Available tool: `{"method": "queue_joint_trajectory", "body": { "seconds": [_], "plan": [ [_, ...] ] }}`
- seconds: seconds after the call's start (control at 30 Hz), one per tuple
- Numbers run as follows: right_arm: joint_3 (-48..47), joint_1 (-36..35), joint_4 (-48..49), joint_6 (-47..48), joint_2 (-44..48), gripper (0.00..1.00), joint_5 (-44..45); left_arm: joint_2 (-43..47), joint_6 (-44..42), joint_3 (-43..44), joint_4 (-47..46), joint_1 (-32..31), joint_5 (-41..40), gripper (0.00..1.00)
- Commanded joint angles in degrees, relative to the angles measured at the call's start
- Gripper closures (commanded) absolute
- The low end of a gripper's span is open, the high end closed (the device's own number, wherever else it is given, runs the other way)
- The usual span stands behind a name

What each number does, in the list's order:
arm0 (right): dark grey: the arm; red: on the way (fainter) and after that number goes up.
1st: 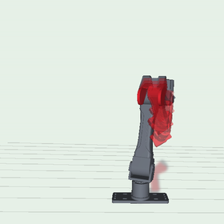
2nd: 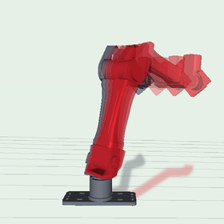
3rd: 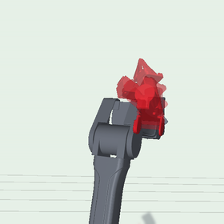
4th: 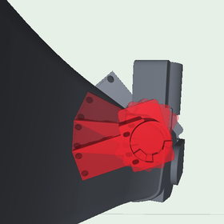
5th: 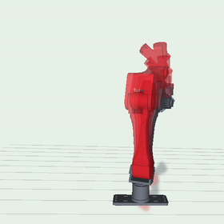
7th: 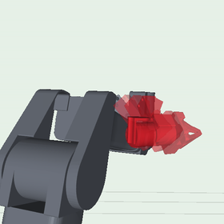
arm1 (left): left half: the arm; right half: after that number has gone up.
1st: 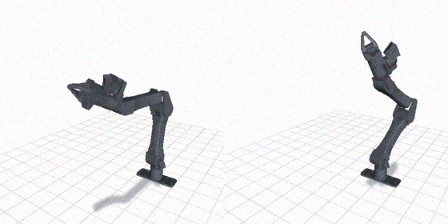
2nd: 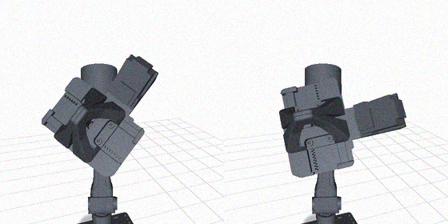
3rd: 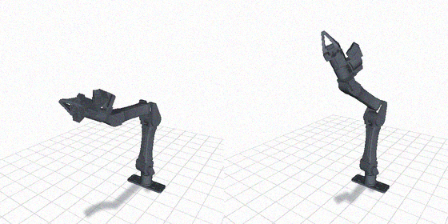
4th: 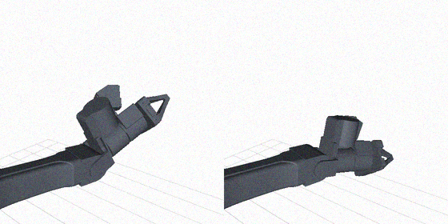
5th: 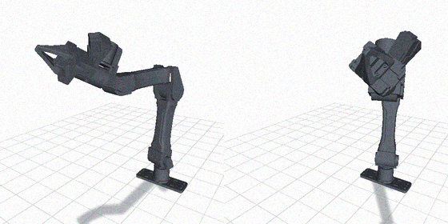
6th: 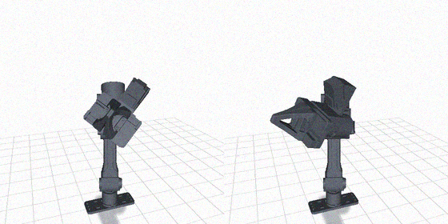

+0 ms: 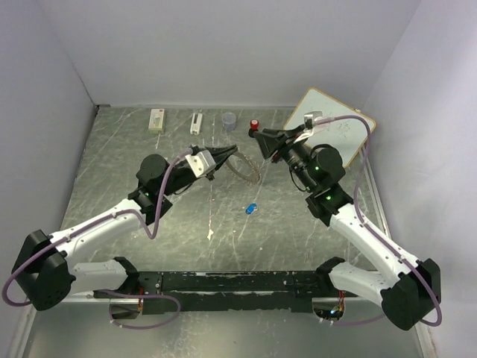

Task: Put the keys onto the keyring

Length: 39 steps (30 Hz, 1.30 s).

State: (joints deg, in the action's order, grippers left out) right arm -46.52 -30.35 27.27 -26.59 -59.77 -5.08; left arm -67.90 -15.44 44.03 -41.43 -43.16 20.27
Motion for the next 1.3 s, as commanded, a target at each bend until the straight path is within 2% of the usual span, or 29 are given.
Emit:
{"method": "queue_joint_trajectory", "body": {
  "seconds": [0.0,0.23,0.47,0.93,1.27],
  "plan": [
    [-0.7,0.0,-10.3,16.7,1.4,0.61,-1.8,0.2,-4.4,6.7,8.1,0.6,5.8,0.93],
    [6.0,0.1,-8.5,28.1,7.6,0.60,-3.2,-1.8,-10.9,15.2,23.7,2.8,19.5,0.93],
    [8.0,0.0,-9.9,32.8,12.8,0.60,-6.4,-3.0,-15.9,19.5,32.5,4.2,28.9,0.93],
    [8.3,0.0,-13.0,38.6,13.0,0.56,-21.4,-4.8,-20.0,22.8,39.1,5.1,36.0,0.93],
    [9.0,0.0,-12.2,40.6,11.6,0.55,-26.4,-5.9,-21.9,24.1,41.7,5.9,39.4,0.93]
  ]
}}
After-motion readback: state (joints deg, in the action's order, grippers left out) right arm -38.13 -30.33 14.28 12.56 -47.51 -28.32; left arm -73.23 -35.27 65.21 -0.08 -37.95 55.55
